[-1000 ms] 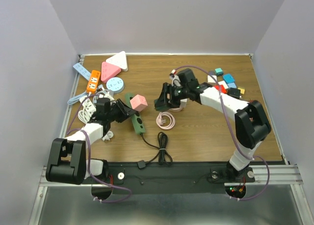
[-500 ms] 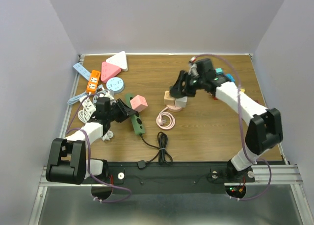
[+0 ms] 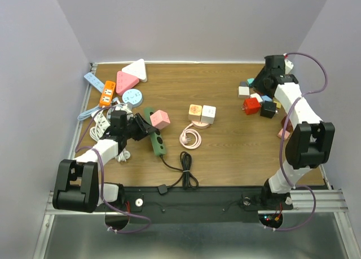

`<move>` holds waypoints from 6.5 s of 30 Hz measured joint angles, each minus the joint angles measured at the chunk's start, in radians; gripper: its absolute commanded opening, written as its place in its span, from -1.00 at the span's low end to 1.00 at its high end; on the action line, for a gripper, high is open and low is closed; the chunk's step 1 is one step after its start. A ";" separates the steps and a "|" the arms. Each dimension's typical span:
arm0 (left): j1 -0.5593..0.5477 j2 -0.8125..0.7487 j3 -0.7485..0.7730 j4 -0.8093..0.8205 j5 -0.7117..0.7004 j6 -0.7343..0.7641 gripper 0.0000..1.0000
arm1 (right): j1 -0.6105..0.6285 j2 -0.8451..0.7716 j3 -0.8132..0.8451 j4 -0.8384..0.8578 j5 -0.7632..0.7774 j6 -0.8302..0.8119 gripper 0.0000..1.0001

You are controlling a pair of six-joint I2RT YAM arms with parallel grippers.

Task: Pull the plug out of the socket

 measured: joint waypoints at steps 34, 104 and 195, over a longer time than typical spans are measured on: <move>0.001 -0.026 0.002 -0.023 0.051 0.026 -1.00 | -0.085 -0.005 -0.337 -0.124 0.138 -0.016 -0.99; -0.024 -0.058 0.037 -0.085 0.216 0.108 -1.00 | 0.638 0.192 -0.142 0.428 -0.797 0.086 1.00; -0.198 0.074 0.174 -0.117 -0.058 0.124 -1.00 | 0.601 0.269 -0.073 0.450 -0.812 0.325 -0.99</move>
